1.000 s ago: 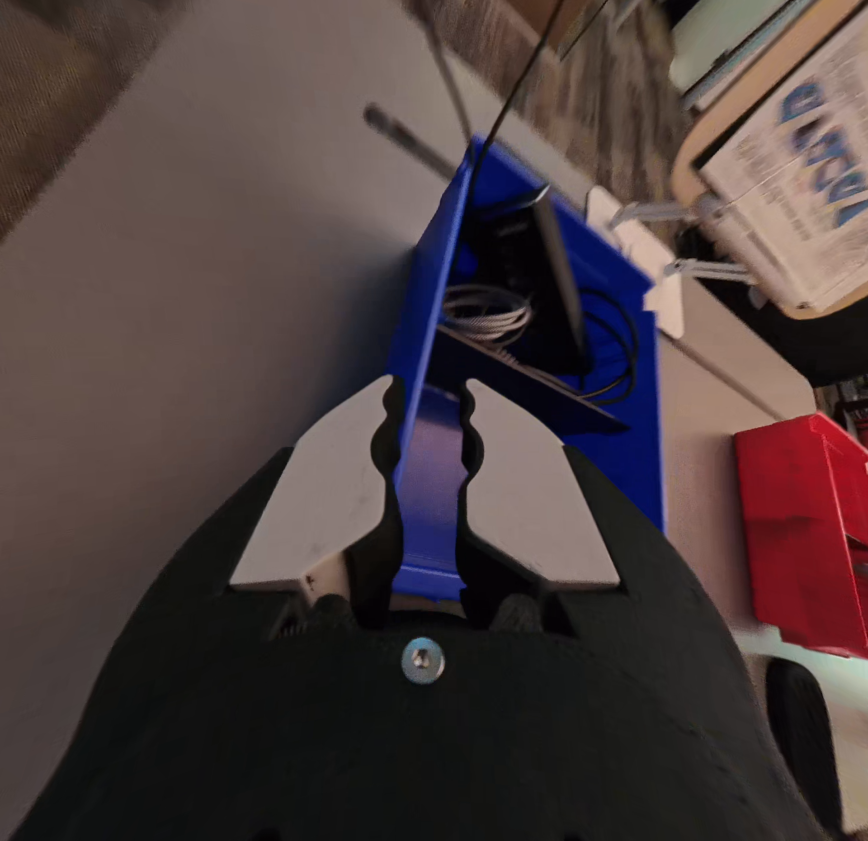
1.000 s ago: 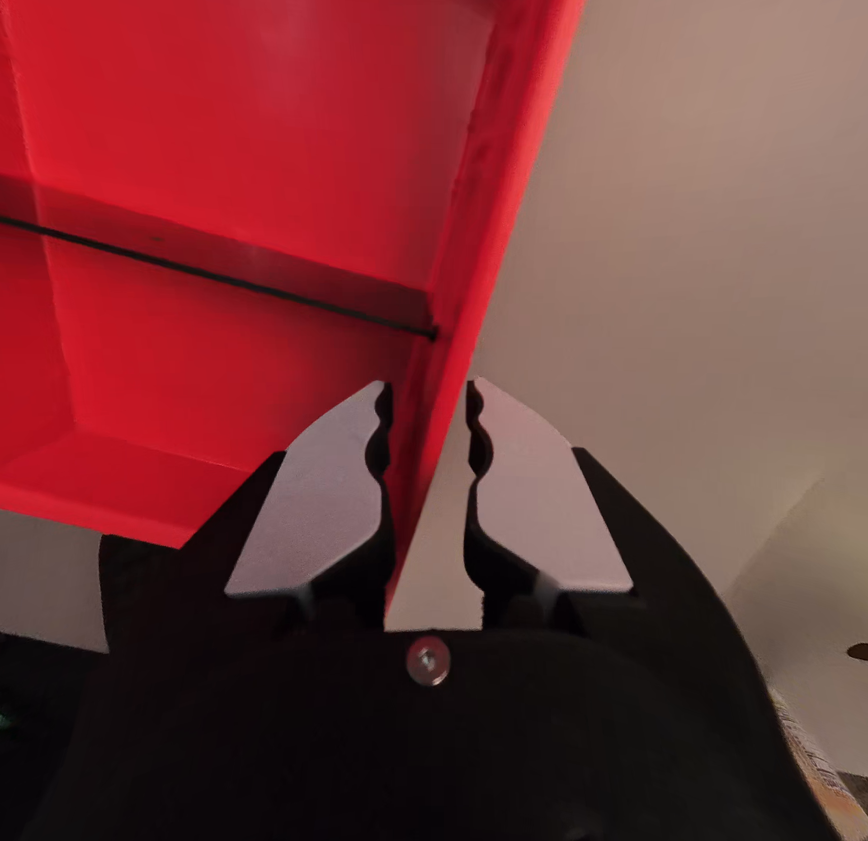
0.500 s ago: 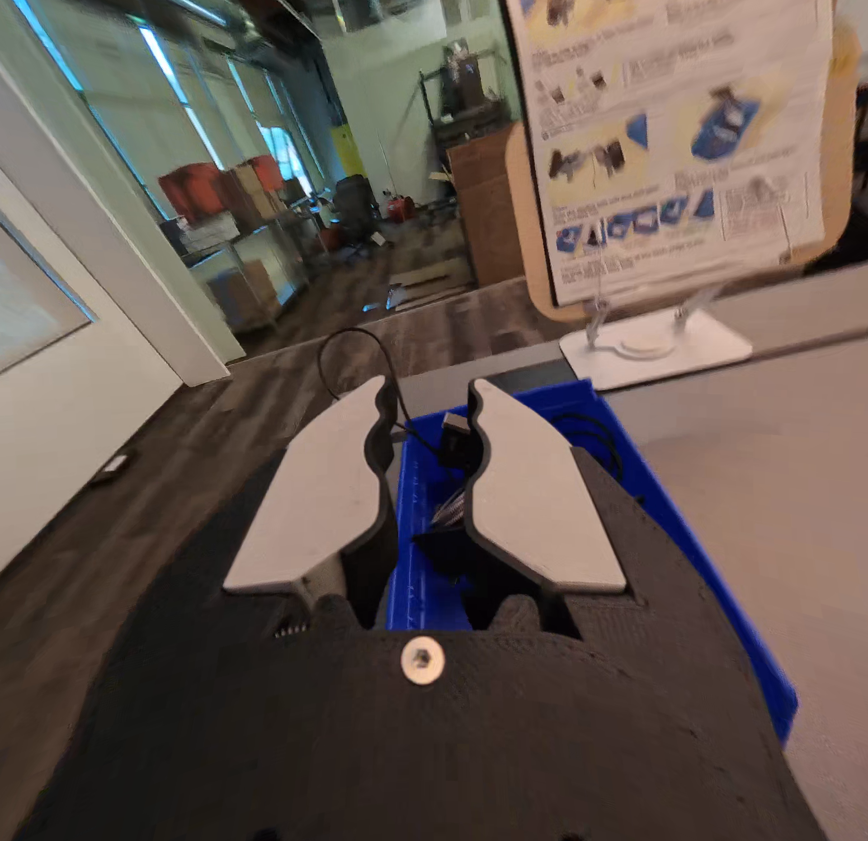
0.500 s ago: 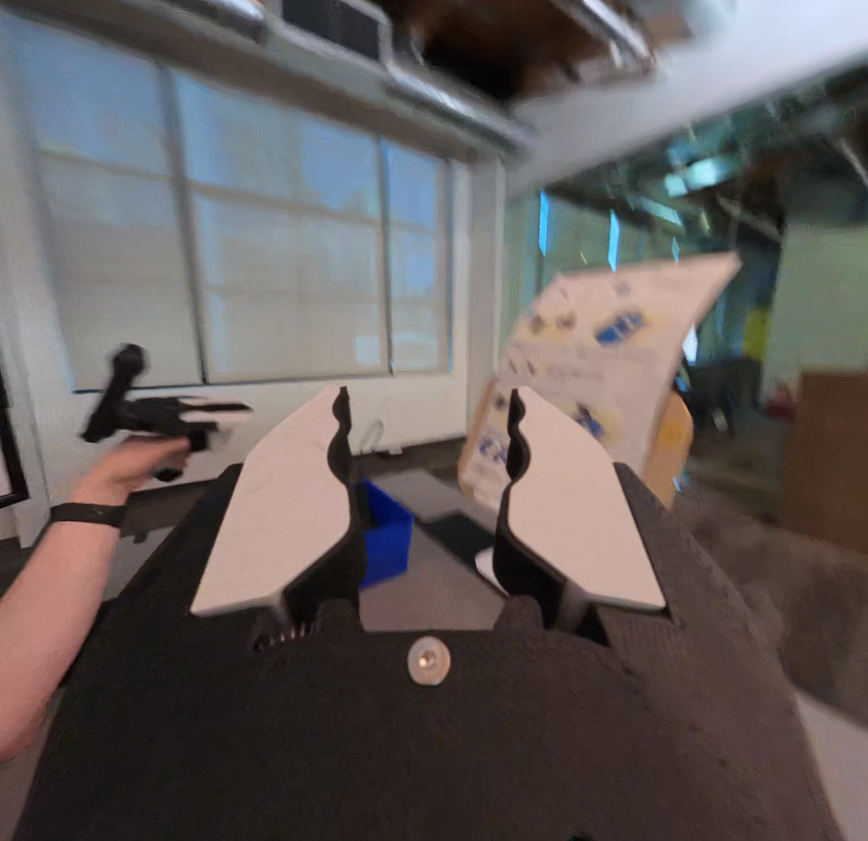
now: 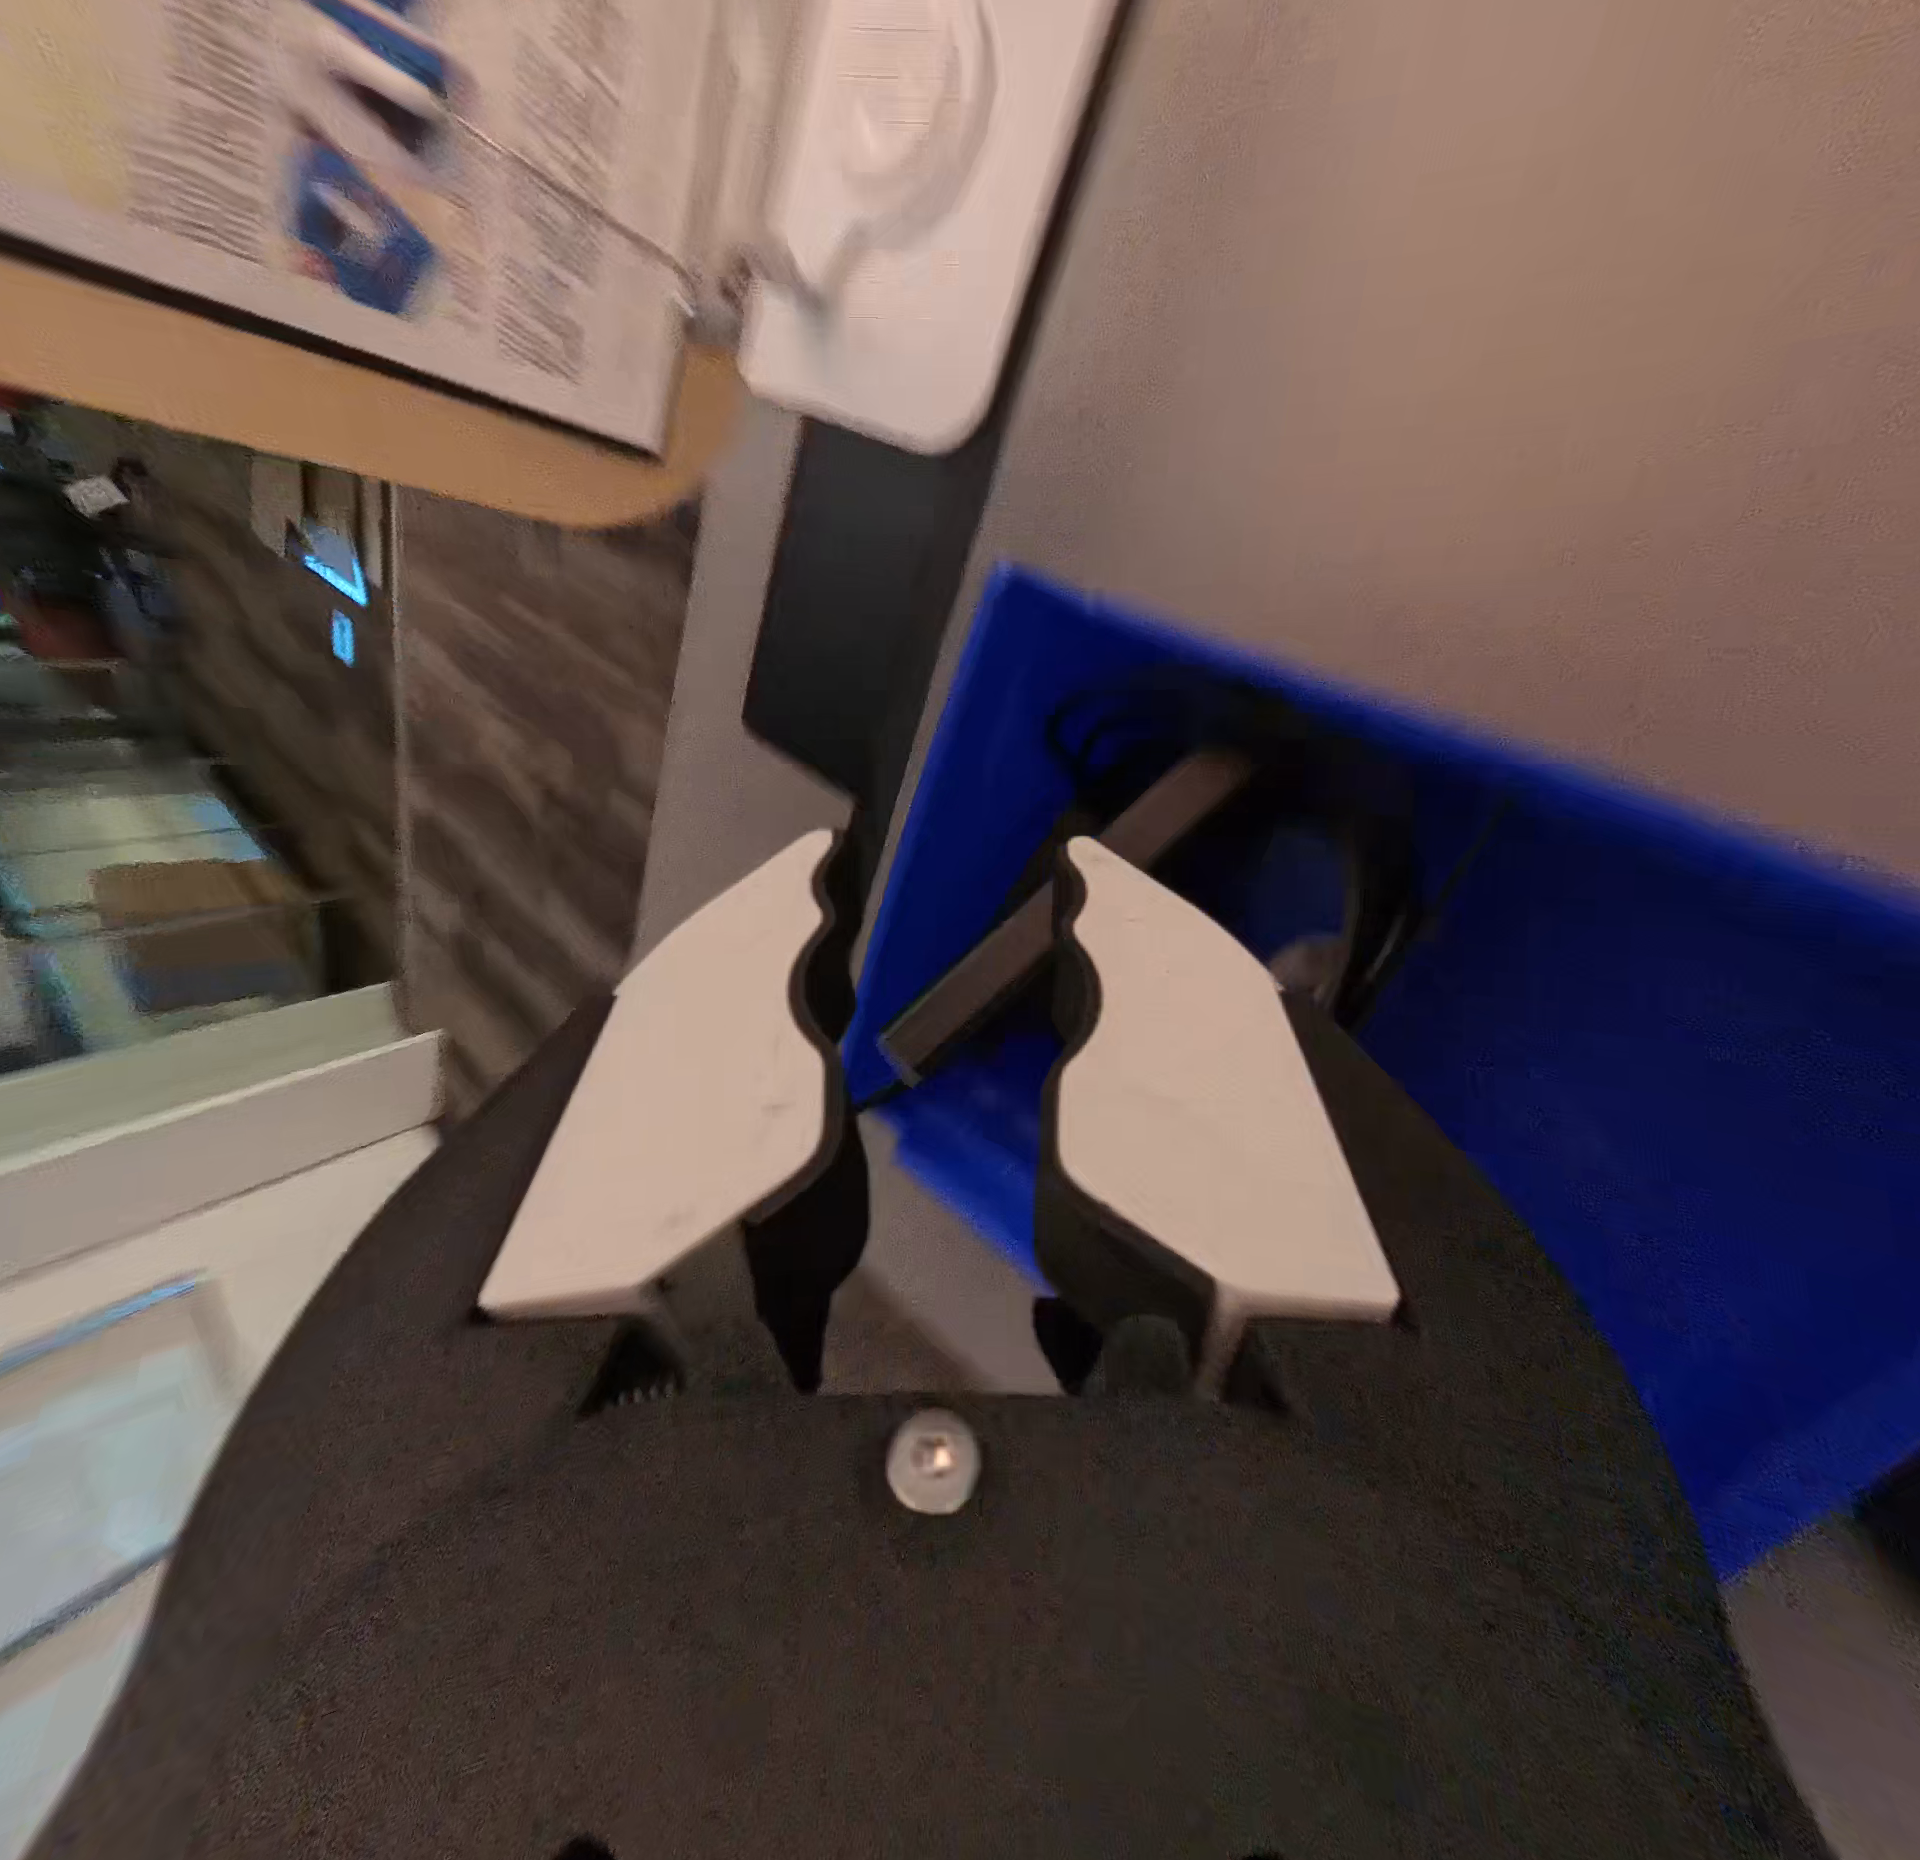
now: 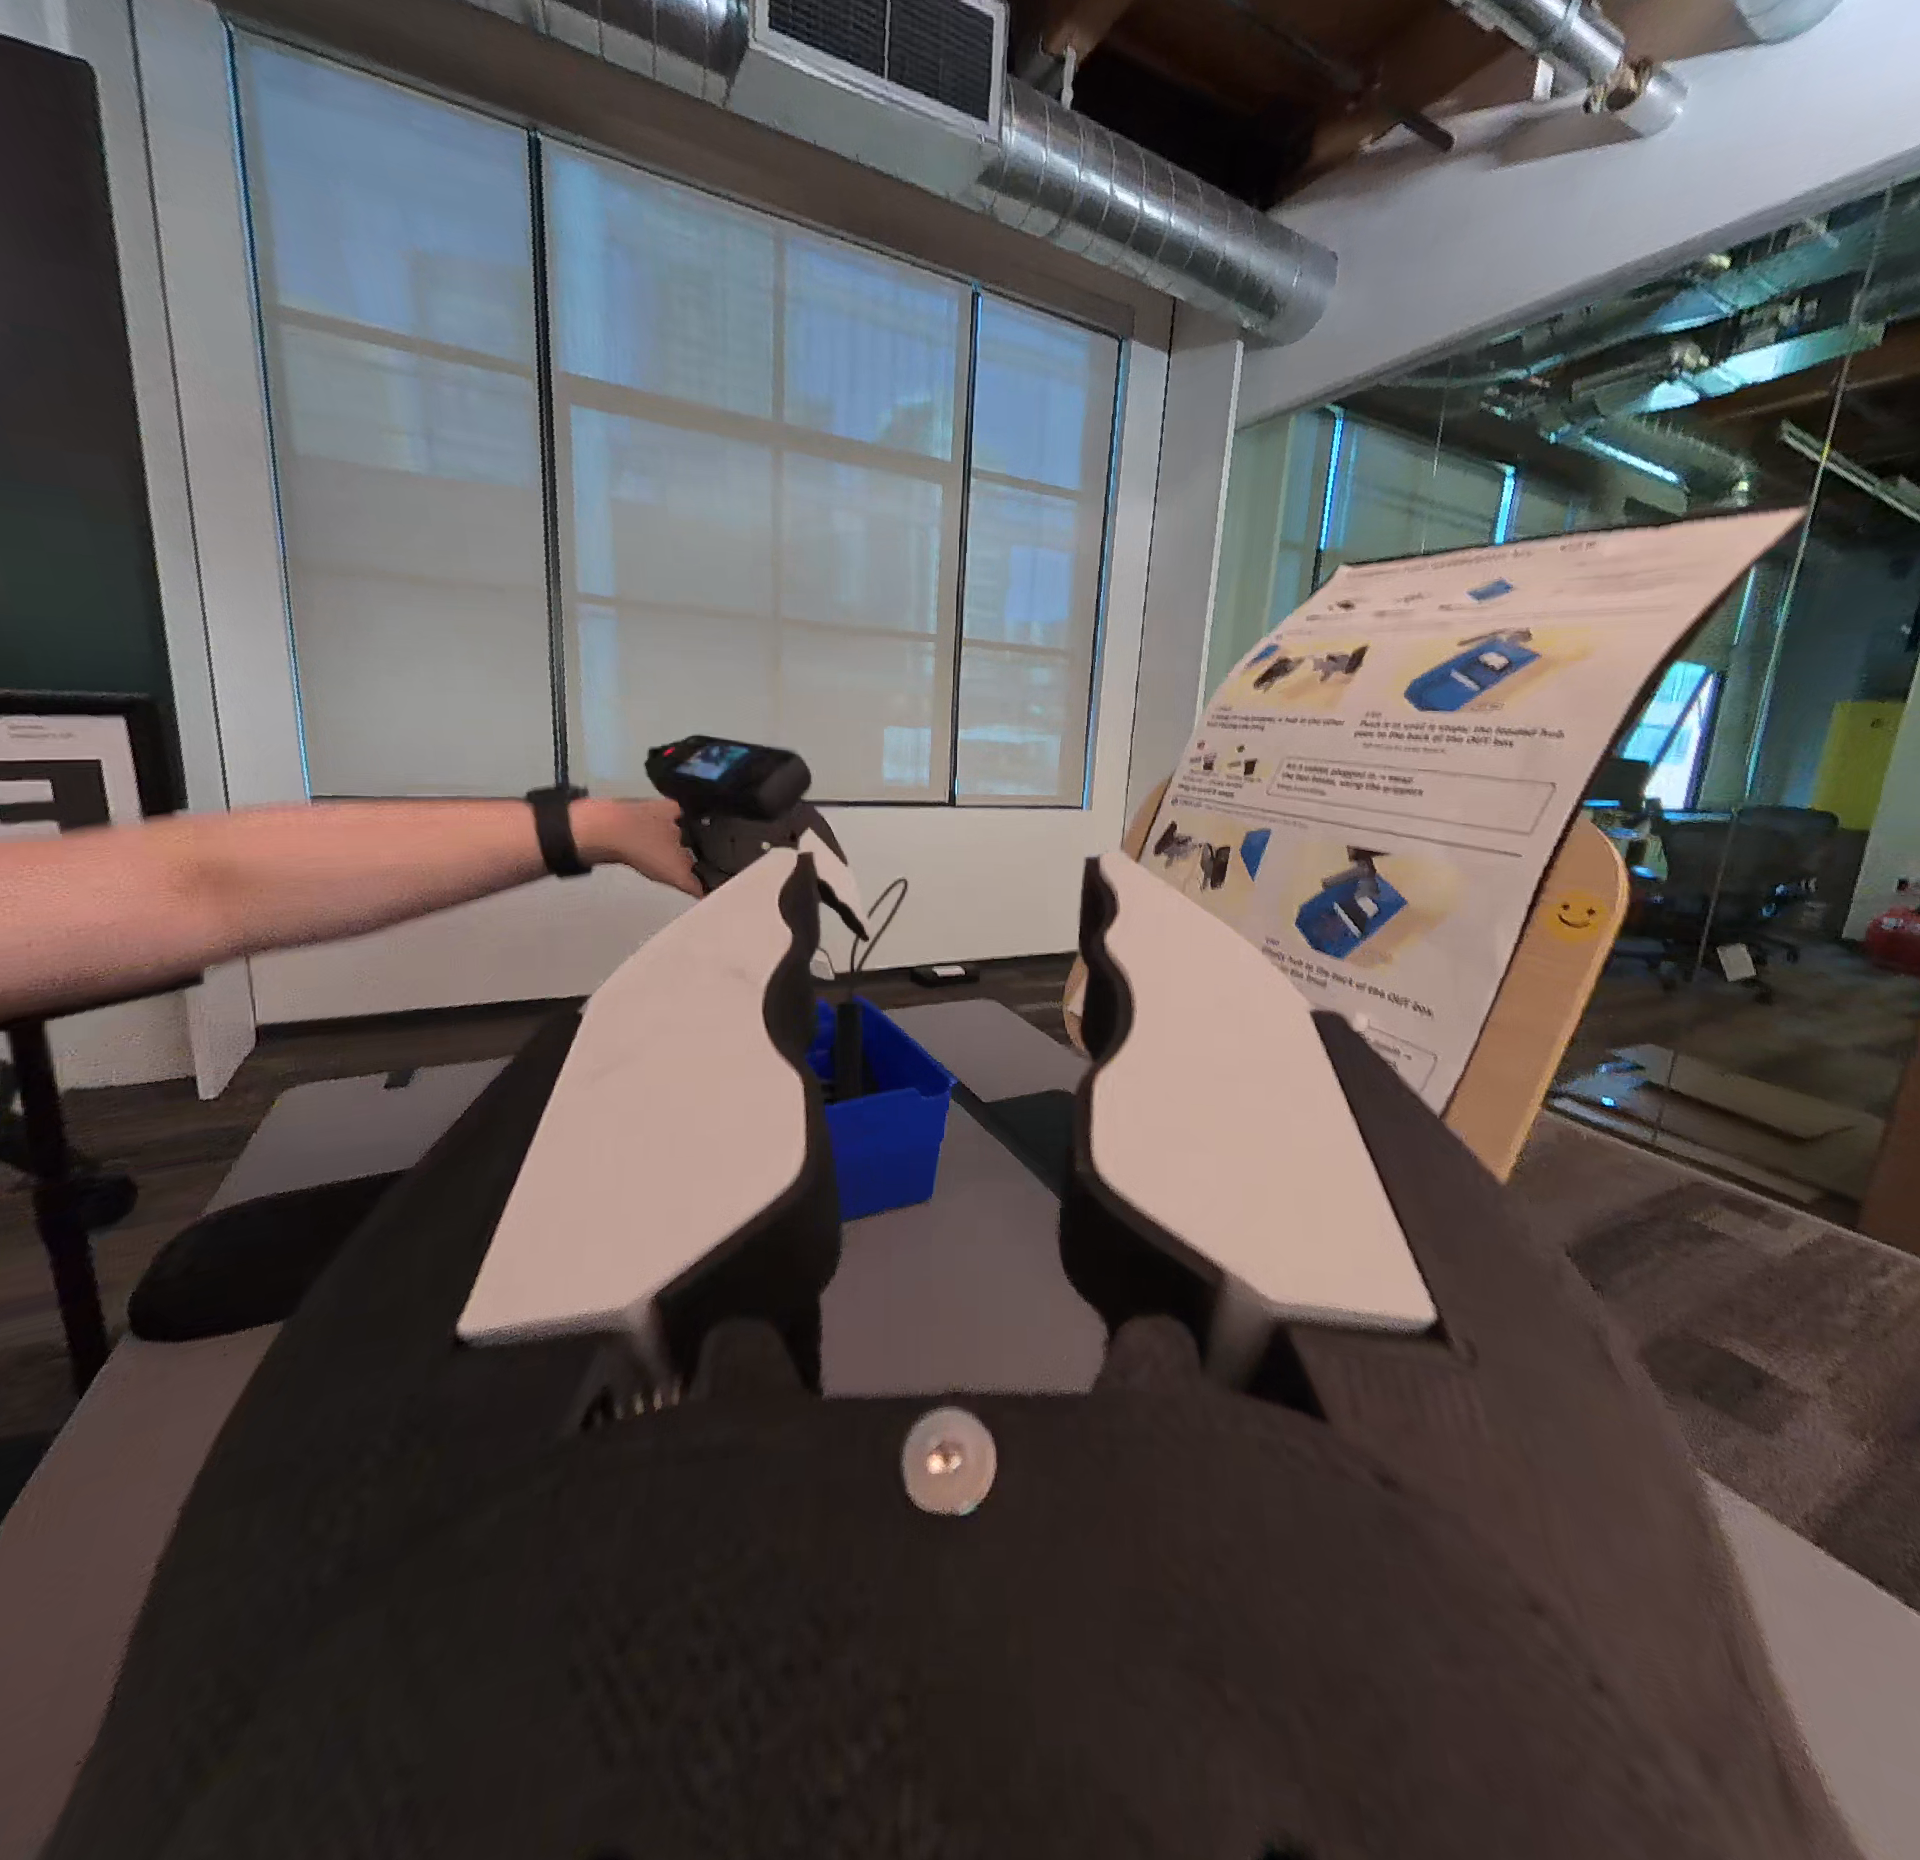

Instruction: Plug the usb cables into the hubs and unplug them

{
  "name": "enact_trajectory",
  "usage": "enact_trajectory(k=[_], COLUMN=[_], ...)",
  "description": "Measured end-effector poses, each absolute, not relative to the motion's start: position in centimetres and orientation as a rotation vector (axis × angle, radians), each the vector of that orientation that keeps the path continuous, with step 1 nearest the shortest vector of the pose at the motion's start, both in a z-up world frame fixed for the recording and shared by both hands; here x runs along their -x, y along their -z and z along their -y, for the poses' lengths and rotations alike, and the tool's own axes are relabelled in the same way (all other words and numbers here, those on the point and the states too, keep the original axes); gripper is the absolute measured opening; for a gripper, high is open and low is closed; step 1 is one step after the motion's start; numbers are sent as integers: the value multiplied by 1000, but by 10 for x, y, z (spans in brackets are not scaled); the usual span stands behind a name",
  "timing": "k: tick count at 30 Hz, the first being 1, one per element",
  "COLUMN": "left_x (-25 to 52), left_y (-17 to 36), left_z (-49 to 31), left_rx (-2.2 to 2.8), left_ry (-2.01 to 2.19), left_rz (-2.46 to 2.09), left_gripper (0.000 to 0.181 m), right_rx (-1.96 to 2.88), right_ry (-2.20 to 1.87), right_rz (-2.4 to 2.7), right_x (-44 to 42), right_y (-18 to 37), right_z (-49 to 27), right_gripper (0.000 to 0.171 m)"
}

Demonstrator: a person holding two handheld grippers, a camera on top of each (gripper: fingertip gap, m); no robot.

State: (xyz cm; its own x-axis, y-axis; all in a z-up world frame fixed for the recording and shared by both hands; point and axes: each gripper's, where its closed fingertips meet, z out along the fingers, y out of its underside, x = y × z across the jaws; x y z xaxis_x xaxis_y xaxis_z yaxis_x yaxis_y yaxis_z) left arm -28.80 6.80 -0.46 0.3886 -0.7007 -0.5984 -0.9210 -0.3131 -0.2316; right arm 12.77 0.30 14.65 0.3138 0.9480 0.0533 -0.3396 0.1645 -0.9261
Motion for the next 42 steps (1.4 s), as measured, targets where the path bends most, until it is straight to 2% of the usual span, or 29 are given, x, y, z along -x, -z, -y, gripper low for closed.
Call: enact_trajectory(k=[4, 6, 10, 12, 19, 25, 33, 37, 42], left_x=[333, 344, 367, 377, 391, 396, 395, 394, 358], left_y=[38, 54, 98, 111, 137, 144, 78, 17, -77], left_z=[-82, -88, -85, -85, -95, -92, -86, -75, -68], left_rx=[2017, 2065, 2144, 2123, 2029, 2168, 2258, 2221, 2197], left_ry=[-918, -918, -908, -934, -1044, -986, -1251, -1467, -1546], left_rz=[-1797, -1856, -2037, -2133, -2359, -2382, -2253, -2207, -1967], left_gripper=[36, 35, 44, 41, 38, 32, 30, 30, 30], right_rx=[1032, 1021, 1073, 1108, 1151, 1172, 1173, 1157, 1145], right_ry=[-1036, -1003, -939, -953, -1009, -986, -1006, -1011, -959], right_rz=[817, 828, 869, 866, 855, 890, 911, 934, 972], right_x=[-127, -126, -126, -126, -121, -112, -100, -91, -86], right_y=[-140, -140, -127, -122, -111, -103, -101, -104, -105], right_z=[-6, -4, -11, -17, -29, -34, -34, -29, -22], right_gripper=[49, 49, 49, 49, 48, 46, 44, 43, 43])
